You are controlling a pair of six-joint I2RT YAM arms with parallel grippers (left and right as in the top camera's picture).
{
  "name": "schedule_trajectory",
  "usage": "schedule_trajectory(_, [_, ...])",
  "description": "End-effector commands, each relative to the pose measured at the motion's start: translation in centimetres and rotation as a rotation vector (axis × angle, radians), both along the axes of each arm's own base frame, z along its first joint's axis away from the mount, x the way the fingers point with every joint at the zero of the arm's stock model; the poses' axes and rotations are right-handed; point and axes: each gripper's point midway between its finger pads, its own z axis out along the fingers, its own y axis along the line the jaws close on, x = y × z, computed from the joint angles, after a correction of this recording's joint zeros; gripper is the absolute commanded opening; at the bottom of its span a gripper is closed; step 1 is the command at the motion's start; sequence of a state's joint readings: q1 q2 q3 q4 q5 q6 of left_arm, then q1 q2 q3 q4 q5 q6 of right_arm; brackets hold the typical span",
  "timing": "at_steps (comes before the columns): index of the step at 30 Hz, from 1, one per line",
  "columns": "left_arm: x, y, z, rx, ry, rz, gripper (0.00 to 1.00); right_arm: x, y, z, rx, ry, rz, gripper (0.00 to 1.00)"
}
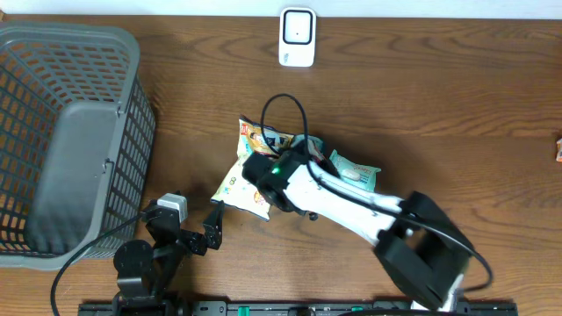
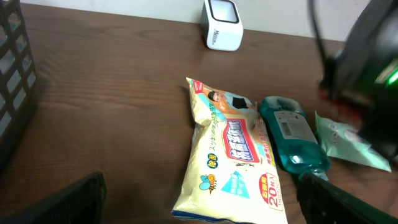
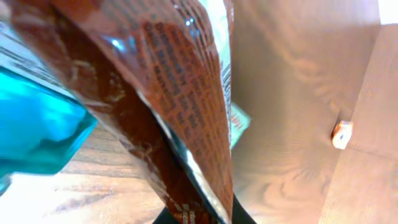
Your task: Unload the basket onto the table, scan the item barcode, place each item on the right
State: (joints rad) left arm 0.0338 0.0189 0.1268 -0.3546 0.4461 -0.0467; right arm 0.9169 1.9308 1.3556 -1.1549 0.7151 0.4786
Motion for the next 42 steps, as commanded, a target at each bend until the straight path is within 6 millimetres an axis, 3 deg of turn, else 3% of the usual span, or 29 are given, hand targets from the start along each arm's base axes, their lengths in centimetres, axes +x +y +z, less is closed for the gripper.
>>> schedule_trajectory(1, [-0.1, 0.1, -1.0, 0.014, 0.025, -0.001, 0.98, 0.7, 1.3, 3.5, -0.035, -0.006, 0.186, 0.01])
schedule_trajectory(6, [-0.1, 0.1, -1.0, 0.014, 0.025, -0.001, 0.98, 0.4, 3.1, 8.0, 0.030, -0.074, 0.339, 0.01])
schedule_trajectory(9, [-0.1, 0.1, -1.0, 0.014, 0.025, -0.001, 0.98, 0.3, 4.1, 11.9, 0.036, -0.154, 0.463, 0.01])
schedule_trajectory(12, [-0.1, 0.1, -1.0, 0.014, 0.025, -0.001, 0.98, -0.8, 5.6, 17.2, 0.007, -0.265, 0.654, 0.01])
schedule_trajectory(15, [-0.1, 0.1, -1.0, 0.014, 0.025, -0.001, 0.98, -2.1, 6.4, 19.5, -0.013, -0.281, 0.795, 0.01])
schedule_trajectory(23, [-0.1, 0.1, -1.0, 0.014, 0.025, -0.001, 0.98, -4.8, 7.1, 23.1, -0.081, -0.324, 1.017, 0.01])
schedule_trajectory(29, [-0.1, 0.1, -1.0, 0.014, 0.025, -0.001, 0.98, -6.7, 8.2, 23.8, 0.036, -0.314, 1.127, 0.01])
schedule_trajectory(35, [-0.1, 0.1, -1.0, 0.014, 0.025, -0.001, 0.98, -7.9, 10.2, 22.1, 0.274, -0.181, 1.259, 0.01])
schedule_trajectory(37, [-0.1, 0.1, -1.0, 0.014, 0.025, -0.001, 0.98, -7.4, 10.3, 21.6, 0.384, -0.132, 1.274, 0.01])
schedule_trajectory(42, [-0.1, 0.1, -1.0, 0.014, 0.025, -0.001, 0.98, -3.0, 9.5, 21.7, 0.673, -0.105, 1.206, 0.01])
